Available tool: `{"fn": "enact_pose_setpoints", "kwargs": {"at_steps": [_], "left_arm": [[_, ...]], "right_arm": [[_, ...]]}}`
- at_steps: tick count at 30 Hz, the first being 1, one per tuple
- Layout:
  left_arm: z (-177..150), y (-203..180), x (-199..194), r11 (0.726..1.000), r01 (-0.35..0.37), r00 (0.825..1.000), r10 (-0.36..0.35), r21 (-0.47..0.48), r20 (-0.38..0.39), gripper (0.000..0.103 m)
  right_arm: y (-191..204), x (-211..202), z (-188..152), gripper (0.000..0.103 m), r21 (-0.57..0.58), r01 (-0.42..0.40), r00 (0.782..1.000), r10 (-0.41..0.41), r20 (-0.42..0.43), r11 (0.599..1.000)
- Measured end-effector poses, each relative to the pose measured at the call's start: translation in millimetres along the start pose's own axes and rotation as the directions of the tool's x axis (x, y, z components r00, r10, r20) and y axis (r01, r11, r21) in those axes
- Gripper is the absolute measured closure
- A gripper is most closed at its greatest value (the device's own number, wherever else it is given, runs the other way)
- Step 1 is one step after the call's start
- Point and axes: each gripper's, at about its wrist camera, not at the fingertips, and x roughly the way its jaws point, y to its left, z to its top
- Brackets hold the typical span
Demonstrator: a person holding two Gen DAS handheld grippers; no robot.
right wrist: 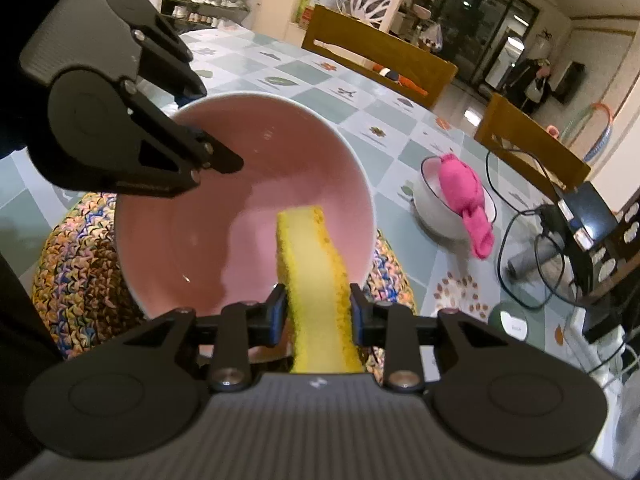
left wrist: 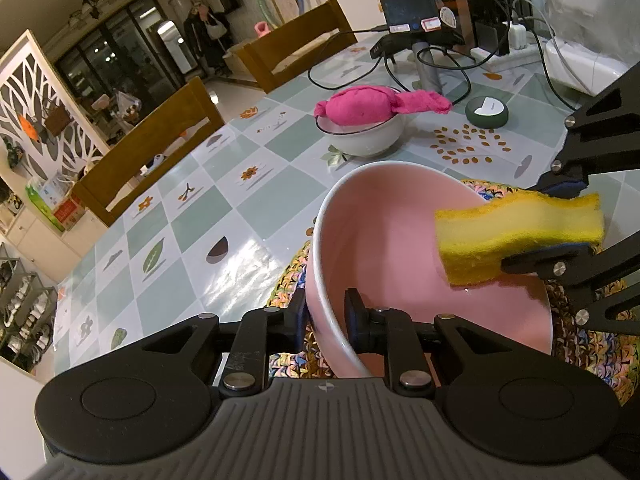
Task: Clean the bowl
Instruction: 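Wipe the sponge across the bowl interior near the rim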
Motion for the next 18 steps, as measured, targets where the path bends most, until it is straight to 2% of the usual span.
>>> {"fn": "enact_pose_setpoints", "kwargs": {"at_steps": [4, 7, 12, 18], "left_arm": [[0, 0, 0, 1.0, 0.0, 1.0, 0.0, 0.003, 0.0, 0.081], [0, 0, 0, 1.0, 0.0, 1.0, 0.0, 0.005, 0.0, 0.081], [-1, 0, 0, 1.0, -0.001, 1.0, 0.001, 0.012, 0.002, 0.081], [0, -2, -2, 1.0, 0.003, 1.0, -0.003, 0.023, 0.01, 0.08]], "right_arm": [[-1, 1, 4, 0.072, -0.009, -0.018, 1.0, 0.018, 0.017, 1.0], [-5, 1, 6, 0.08, 0.007, -0.031, 0.999, 0.031, 0.027, 0.999], [-11, -4, 14, 0.081, -0.01, 0.01, 0.999, -0.01, 0.052, 1.0], [-19, 4, 20, 0.083, -0.054, 0.048, 0.999, -0.047, 0.018, 0.997]]}}
